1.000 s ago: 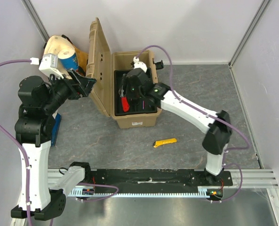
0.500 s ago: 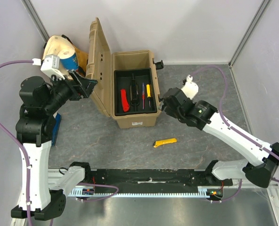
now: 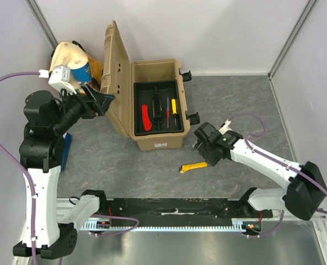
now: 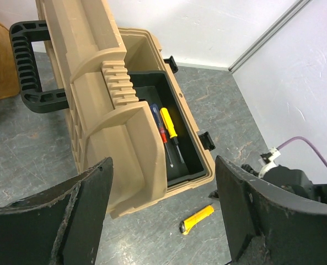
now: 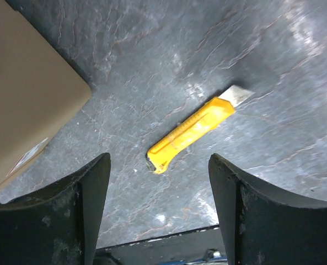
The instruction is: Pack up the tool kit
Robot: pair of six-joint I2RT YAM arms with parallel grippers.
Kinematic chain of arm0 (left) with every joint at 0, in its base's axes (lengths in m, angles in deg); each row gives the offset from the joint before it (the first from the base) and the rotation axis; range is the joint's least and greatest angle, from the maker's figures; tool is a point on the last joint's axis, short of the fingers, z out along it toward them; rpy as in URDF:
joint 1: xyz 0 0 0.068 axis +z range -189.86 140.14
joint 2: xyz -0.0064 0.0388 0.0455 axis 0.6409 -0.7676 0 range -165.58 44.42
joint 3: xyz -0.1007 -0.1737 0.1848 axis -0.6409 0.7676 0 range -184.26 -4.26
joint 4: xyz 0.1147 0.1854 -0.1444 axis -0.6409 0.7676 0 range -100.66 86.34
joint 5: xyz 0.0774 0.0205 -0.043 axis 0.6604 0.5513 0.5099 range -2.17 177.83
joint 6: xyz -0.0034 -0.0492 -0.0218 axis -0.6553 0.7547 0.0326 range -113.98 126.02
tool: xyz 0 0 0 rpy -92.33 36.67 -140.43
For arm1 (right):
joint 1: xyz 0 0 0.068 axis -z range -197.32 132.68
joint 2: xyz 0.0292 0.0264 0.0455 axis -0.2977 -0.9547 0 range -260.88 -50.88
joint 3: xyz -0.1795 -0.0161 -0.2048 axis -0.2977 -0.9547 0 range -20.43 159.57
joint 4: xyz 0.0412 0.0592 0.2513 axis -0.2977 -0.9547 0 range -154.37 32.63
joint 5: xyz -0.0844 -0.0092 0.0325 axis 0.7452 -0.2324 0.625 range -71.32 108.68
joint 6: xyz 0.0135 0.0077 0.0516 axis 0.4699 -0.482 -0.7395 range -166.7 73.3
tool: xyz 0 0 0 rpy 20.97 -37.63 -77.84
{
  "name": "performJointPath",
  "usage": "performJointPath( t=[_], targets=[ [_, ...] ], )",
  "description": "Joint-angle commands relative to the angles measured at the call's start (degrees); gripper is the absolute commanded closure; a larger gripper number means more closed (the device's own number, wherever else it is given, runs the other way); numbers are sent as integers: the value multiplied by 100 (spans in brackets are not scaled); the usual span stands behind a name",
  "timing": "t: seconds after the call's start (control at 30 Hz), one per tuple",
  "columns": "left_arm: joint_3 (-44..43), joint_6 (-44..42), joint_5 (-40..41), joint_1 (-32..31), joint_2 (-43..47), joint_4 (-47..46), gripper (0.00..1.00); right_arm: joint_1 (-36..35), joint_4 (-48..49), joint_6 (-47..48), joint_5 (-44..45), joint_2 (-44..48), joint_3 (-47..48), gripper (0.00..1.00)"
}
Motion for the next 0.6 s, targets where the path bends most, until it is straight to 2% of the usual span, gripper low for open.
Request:
performJointPath(
  t=[0.0, 0.2, 0.37, 0.57],
  targets=[
    [43, 97, -119, -21, 122, -229, 20, 44, 637, -562, -505, -401, 22, 22],
    [-1, 97, -58, -12, 131, -229, 20, 79, 768, -1220, -672, -700, -232, 27],
    [-45, 70, -14, -21, 113, -220, 20, 211, 1146, -1792, -1067, -806, -900, 34],
    [-36, 62, 56, -21, 87, -211, 20, 264, 1278, -2004, -1156, -972, -1023, 34]
  ],
)
